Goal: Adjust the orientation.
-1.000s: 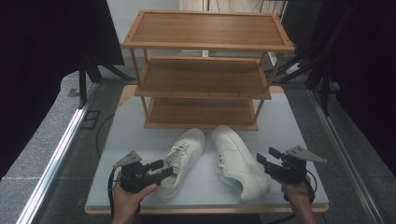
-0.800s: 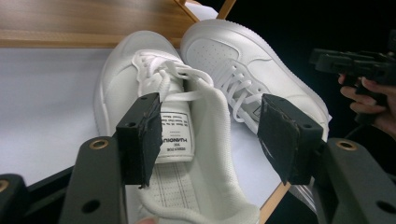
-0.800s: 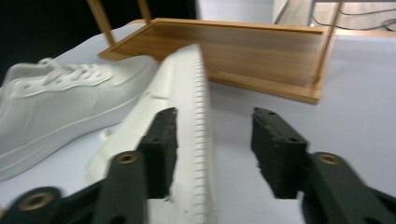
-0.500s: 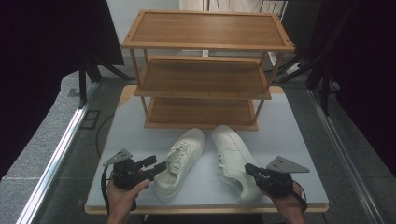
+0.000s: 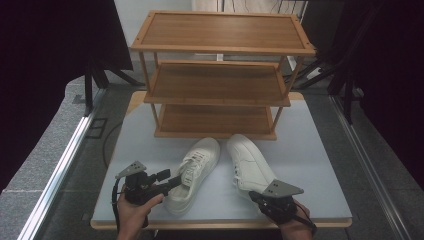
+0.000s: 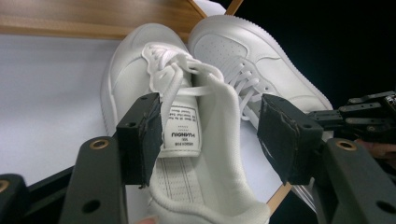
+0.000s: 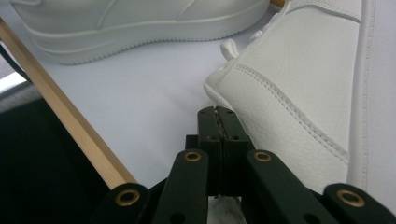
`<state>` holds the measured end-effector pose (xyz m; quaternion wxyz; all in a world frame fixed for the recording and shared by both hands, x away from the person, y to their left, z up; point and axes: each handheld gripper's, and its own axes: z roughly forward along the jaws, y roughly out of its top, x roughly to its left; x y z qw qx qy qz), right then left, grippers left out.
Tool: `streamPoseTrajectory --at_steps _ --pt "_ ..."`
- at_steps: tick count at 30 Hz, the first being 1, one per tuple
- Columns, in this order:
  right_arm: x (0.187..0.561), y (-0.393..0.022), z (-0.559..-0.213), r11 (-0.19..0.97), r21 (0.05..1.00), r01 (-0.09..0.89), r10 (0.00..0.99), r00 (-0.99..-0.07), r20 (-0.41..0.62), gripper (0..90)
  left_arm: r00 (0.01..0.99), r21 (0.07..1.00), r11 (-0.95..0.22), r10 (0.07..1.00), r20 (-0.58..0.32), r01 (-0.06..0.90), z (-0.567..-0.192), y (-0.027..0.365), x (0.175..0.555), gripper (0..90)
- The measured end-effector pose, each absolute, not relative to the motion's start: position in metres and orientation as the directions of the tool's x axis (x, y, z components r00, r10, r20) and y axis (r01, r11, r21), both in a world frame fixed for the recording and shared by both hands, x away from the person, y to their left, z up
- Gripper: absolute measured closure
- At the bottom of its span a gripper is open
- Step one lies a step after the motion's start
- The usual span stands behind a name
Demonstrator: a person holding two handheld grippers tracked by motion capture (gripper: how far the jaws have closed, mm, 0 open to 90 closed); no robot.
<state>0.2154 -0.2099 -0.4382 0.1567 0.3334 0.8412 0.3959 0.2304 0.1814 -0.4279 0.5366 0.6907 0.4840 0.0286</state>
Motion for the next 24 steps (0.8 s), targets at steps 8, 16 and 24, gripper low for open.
streamPoseTrajectory --at_steps 8,16,24 --pt "0.219 -0.222 -0.435 0.412 0.795 0.446 0.696 -0.717 0.042 89.5 0.525 0.77 0.065 0.695 -0.491 0.635 -0.427 0.183 0.23 40.7" --pt "0.224 -0.236 -0.432 0.342 0.823 0.453 0.713 -0.696 0.086 89.5 0.523 0.764 0.061 0.694 -0.495 0.642 -0.429 0.182 0.23 40.7" --pt "0.23 -0.255 -0.427 0.271 0.846 0.459 0.745 -0.657 0.118 89.7 0.52 0.762 0.067 0.693 -0.5 0.644 -0.429 0.184 0.23 40.8"
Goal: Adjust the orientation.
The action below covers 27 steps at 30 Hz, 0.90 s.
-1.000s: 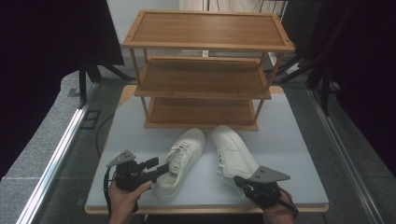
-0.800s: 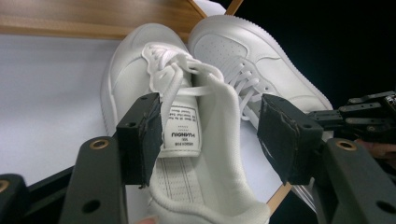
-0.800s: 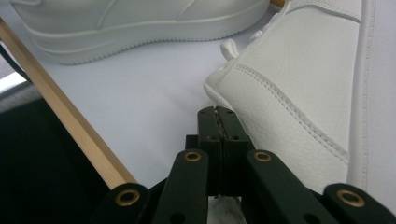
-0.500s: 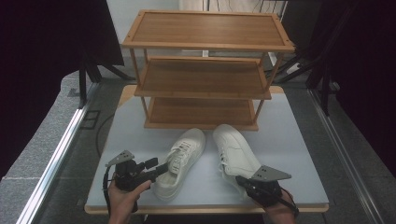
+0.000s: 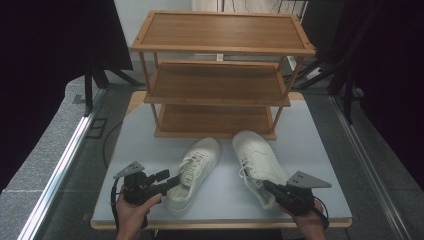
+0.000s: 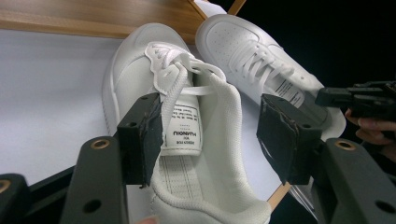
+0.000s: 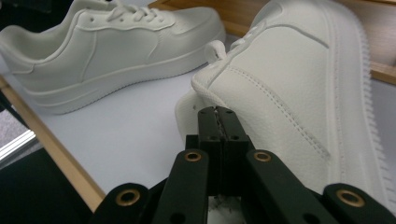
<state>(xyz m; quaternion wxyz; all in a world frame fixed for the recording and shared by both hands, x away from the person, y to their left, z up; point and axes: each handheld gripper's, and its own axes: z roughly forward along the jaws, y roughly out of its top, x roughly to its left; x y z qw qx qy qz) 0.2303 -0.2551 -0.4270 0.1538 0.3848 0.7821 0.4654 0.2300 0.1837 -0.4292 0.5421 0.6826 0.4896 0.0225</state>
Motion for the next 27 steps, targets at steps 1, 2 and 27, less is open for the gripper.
streamPoseTrajectory --at_steps 1,2,27 --pt "0.234 -0.262 -0.425 0.255 0.849 0.463 0.757 -0.642 0.122 89.7 0.517 0.759 0.069 0.692 -0.504 0.648 -0.43 0.183 0.23 40.8" --pt "0.234 -0.262 -0.425 0.255 0.849 0.463 0.757 -0.642 0.122 89.7 0.517 0.759 0.069 0.692 -0.504 0.648 -0.43 0.183 0.23 40.9" --pt "0.252 -0.288 -0.414 0.275 0.844 0.46 0.828 -0.56 0.035 77.9 0.511 0.749 0.067 0.692 -0.511 0.659 -0.433 0.182 0.232 41.0"
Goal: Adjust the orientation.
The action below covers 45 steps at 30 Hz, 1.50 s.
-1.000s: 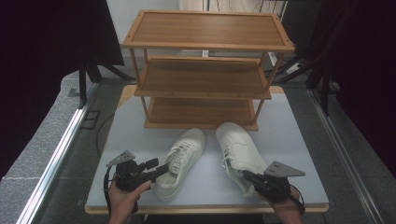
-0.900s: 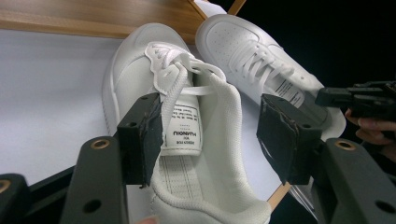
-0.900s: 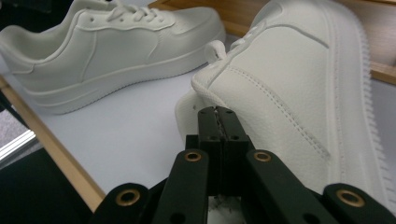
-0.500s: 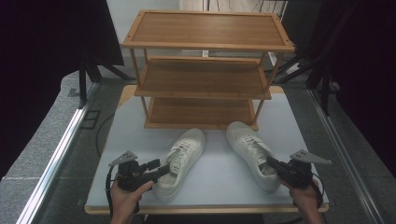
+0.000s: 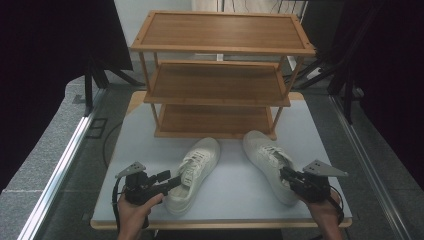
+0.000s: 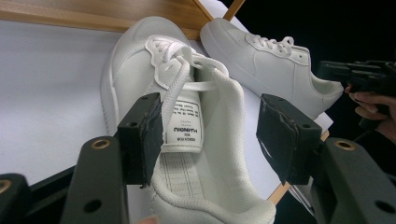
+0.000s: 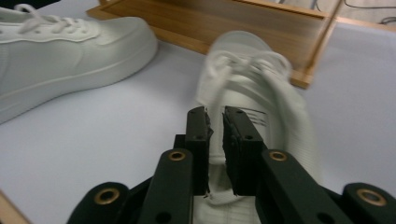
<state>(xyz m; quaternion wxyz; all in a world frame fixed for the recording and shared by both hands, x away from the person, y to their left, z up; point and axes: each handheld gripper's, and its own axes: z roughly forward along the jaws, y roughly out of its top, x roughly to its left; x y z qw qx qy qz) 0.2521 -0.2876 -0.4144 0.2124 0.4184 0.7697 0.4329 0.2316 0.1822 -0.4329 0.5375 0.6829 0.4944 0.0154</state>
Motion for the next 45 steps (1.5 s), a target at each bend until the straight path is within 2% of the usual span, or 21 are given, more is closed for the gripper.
streamPoseTrajectory --at_steps 2,7,12,21,31,43,45 --pt "0.253 -0.277 -0.415 0.303 0.831 0.467 0.827 -0.563 0.015 74.4 0.513 0.75 0.067 0.689 -0.512 0.658 -0.433 0.182 0.232 41.0" --pt "0.256 -0.273 -0.416 0.311 0.813 0.492 0.843 -0.537 0.002 74.1 0.513 0.749 0.066 0.689 -0.512 0.659 -0.433 0.182 0.232 41.0" --pt "0.256 -0.269 -0.416 0.341 0.776 0.531 0.848 -0.531 -0.009 69.3 0.512 0.748 0.064 0.69 -0.511 0.66 -0.433 0.181 0.232 41.0" --pt "0.256 -0.258 -0.421 0.397 0.751 0.528 0.847 -0.526 -0.078 75.7 0.512 0.749 0.067 0.689 -0.512 0.659 -0.433 0.181 0.232 41.0" --pt "0.254 -0.262 -0.422 0.41 0.765 0.497 0.81 -0.584 -0.055 83.2 0.506 0.749 0.074 0.693 -0.513 0.658 -0.433 0.185 0.232 41.0" --pt "0.232 -0.266 -0.419 0.456 0.758 0.467 0.693 -0.72 0.027 83.4 0.503 0.751 0.087 0.692 -0.517 0.654 -0.431 0.19 0.232 41.1" --pt "0.231 -0.268 -0.419 0.449 0.761 0.469 0.692 -0.721 0.036 82.1 0.503 0.751 0.087 0.692 -0.518 0.654 -0.431 0.19 0.232 41.1"
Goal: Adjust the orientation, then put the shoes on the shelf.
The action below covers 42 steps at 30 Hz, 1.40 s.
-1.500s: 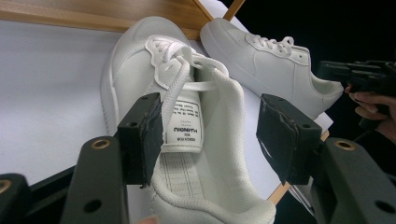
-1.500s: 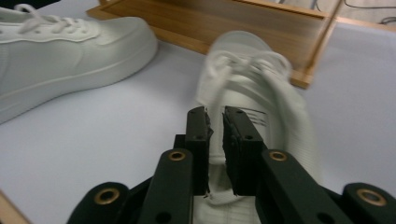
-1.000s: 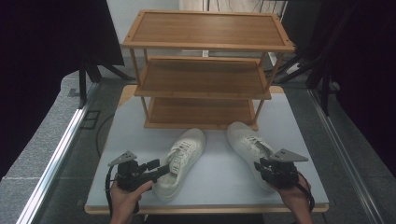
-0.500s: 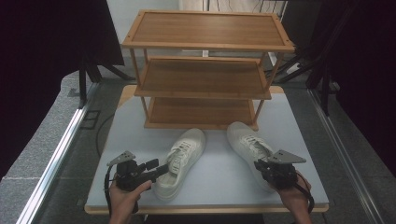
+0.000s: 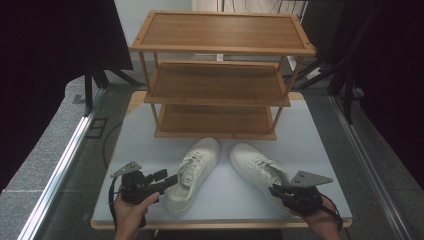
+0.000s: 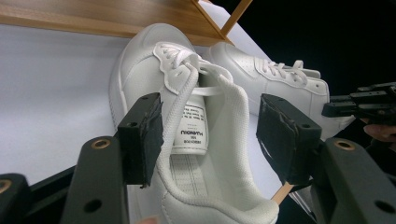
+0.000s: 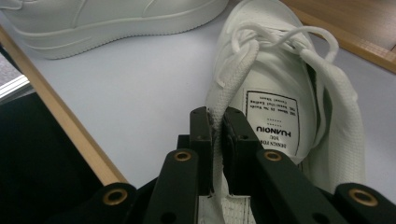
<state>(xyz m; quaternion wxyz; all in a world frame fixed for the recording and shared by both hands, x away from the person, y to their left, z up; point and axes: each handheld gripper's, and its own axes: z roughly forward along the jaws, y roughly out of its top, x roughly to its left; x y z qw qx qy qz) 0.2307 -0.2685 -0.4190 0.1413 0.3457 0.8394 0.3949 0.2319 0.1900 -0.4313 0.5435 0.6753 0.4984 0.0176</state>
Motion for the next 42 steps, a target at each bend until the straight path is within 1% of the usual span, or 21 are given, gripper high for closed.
streamPoseTrajectory --at_steps 3,4,5,6,8,9,14,18,25,29,37,42 --pt "0.231 -0.27 -0.419 0.441 0.764 0.47 0.695 -0.718 0.041 78.4 0.503 0.749 0.084 0.691 -0.519 0.657 -0.432 0.189 0.232 41.1" --pt "0.231 -0.27 -0.419 0.438 0.766 0.47 0.698 -0.715 0.04 75.9 0.502 0.748 0.084 0.691 -0.519 0.658 -0.432 0.189 0.233 41.1" --pt "0.231 -0.271 -0.418 0.419 0.776 0.472 0.7 -0.712 0.054 69.6 0.503 0.748 0.088 0.689 -0.523 0.658 -0.433 0.189 0.233 41.1" --pt "0.231 -0.271 -0.418 0.419 0.776 0.472 0.7 -0.712 0.054 69.6 0.501 0.747 0.09 0.688 -0.525 0.659 -0.433 0.189 0.233 41.1" --pt "0.231 -0.271 -0.417 0.407 0.785 0.467 0.698 -0.713 0.062 62.0 0.499 0.747 0.093 0.69 -0.525 0.658 -0.434 0.19 0.233 41.1" --pt "0.232 -0.272 -0.415 0.397 0.791 0.466 0.699 -0.712 0.068 60.0 0.498 0.747 0.094 0.69 -0.525 0.658 -0.434 0.19 0.233 41.2" --pt "0.237 -0.275 -0.406 0.322 0.833 0.451 0.704 -0.702 0.107 51.7 0.493 0.749 0.1 0.695 -0.524 0.656 -0.437 0.196 0.228 41.1" --pt "0.24 -0.277 -0.402 0.285 0.855 0.434 0.731 -0.675 0.099 46.8 0.482 0.753 0.112 0.705 -0.52 0.649 -0.435 0.201 0.222 41.1" --pt "0.251 -0.289 -0.395 0.23 0.879 0.418 0.741 -0.661 0.12 44.4 0.494 0.769 0.112 0.706 -0.507 0.629 -0.425 0.199 0.225 41.1" --pt "0.26 -0.296 -0.387 0.218 0.89 0.4 0.765 -0.636 0.098 44.3 0.505 0.771 0.101 0.701 -0.503 0.628 -0.425 0.197 0.228 41.0" --pt "0.276 -0.296 -0.395 0.244 0.871 0.426 0.762 -0.639 0.099 44.3 0.523 0.774 0.072 0.697 -0.49 0.629 -0.422 0.192 0.237 40.9" --pt "0.287 -0.295 -0.393 0.273 0.857 0.436 0.753 -0.652 0.091 42.8 0.538 0.784 0.046 0.702 -0.466 0.619 -0.414 0.184 0.243 41.0"
